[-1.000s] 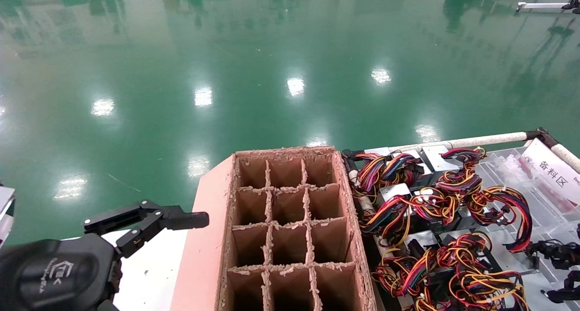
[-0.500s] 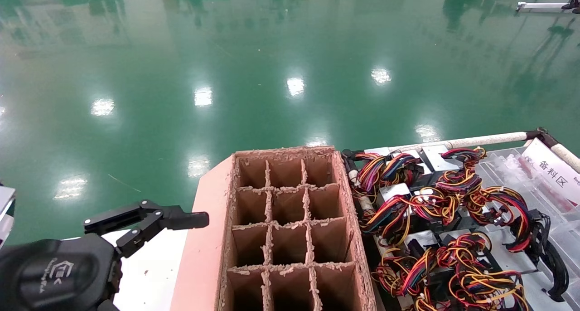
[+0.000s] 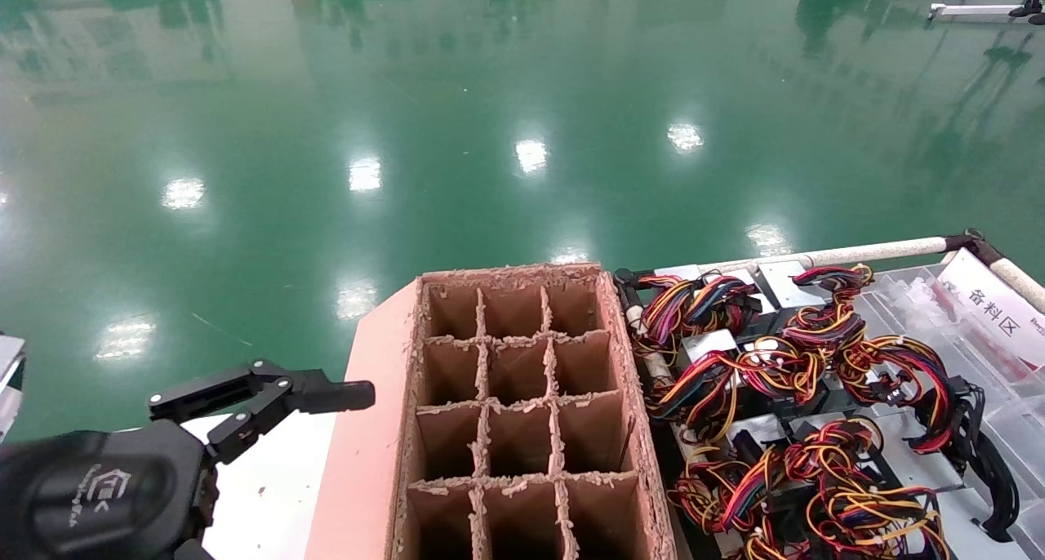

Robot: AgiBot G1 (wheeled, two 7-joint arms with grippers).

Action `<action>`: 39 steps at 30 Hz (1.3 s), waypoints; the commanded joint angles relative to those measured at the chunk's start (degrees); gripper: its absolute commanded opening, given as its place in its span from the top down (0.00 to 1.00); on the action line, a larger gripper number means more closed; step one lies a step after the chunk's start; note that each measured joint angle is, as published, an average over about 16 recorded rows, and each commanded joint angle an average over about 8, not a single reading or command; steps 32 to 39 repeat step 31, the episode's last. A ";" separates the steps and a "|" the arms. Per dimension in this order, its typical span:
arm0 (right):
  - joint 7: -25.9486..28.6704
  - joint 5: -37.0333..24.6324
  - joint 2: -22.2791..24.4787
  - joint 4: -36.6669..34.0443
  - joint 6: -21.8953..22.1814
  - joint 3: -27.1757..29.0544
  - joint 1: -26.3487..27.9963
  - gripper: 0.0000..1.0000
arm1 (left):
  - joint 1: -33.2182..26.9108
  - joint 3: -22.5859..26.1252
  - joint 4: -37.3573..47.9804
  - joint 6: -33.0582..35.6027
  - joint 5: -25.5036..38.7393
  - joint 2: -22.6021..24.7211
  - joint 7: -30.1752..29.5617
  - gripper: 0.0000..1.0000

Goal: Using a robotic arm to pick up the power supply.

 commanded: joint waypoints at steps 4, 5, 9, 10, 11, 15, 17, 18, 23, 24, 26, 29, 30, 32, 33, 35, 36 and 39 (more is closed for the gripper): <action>1.21 -3.33 0.54 3.83 0.28 -1.50 3.17 0.00 | 0.00 0.00 0.01 0.00 0.00 0.00 0.00 0.00; 1.48 -4.06 0.64 4.59 0.34 -1.83 3.89 0.00 | 0.00 0.01 0.01 0.00 0.00 0.00 0.01 0.00; 2.52 -6.92 1.02 7.57 0.56 -3.13 6.70 0.00 | -0.01 0.01 0.01 0.00 -0.01 0.00 0.01 0.00; 2.78 -7.63 1.12 8.32 0.62 -3.46 7.41 0.00 | -0.01 0.01 0.01 0.00 -0.01 0.00 0.01 0.00; 3.04 -8.36 1.21 9.08 0.68 -3.79 8.12 0.00 | -0.01 0.01 0.01 0.00 -0.01 0.00 0.01 0.00; 4.09 -11.23 1.60 12.07 0.90 -5.09 10.94 0.00 | -0.01 0.01 0.01 0.00 -0.01 0.00 0.01 0.00; 4.62 -12.69 1.80 13.59 1.02 -5.76 12.38 0.00 | -0.01 0.02 0.01 0.00 -0.01 0.00 0.01 0.00; 4.87 -13.39 1.89 14.32 1.08 -6.08 13.07 0.00 | -0.01 0.02 0.01 0.00 -0.01 0.00 0.01 0.00; 6.19 -17.01 2.38 18.10 1.36 -7.72 16.62 0.00 | -0.01 0.02 0.02 0.00 -0.01 0.00 0.01 0.00; 6.44 -17.71 2.47 18.83 1.42 -8.04 17.31 0.00 | -0.01 0.02 0.02 0.00 -0.01 0.00 0.01 0.00; 6.98 -19.17 2.67 20.35 1.53 -8.70 18.75 0.00 | -0.01 0.02 0.02 0.00 -0.01 -0.01 0.01 0.00; 7.63 -20.97 2.91 22.23 1.68 -9.52 20.51 0.00 | -0.01 0.03 0.02 0.00 -0.02 -0.01 0.02 0.00; 7.76 -21.32 2.95 22.59 1.70 -9.68 20.86 0.00 | -0.01 0.03 0.02 0.00 -0.02 -0.01 0.02 0.00; 7.89 -21.68 3.00 22.96 1.73 -9.85 21.21 0.00 | -0.01 0.03 0.02 0.00 -0.02 -0.01 0.02 0.00; 7.89 -21.68 3.00 22.96 1.73 -9.85 21.21 0.00 | -0.01 0.03 0.02 0.00 -0.02 -0.01 0.02 0.00; 7.89 -21.68 3.00 22.96 1.73 -9.85 21.21 0.00 | -0.01 0.03 0.02 0.00 -0.02 -0.01 0.02 0.00; 7.89 -21.68 3.00 22.96 1.73 -9.85 21.21 0.00 | -0.01 0.03 0.02 0.00 -0.02 -0.01 0.02 0.00; 7.89 -21.68 3.00 22.96 1.73 -9.85 21.21 0.00 | -0.01 0.03 0.02 0.00 -0.02 -0.01 0.02 0.00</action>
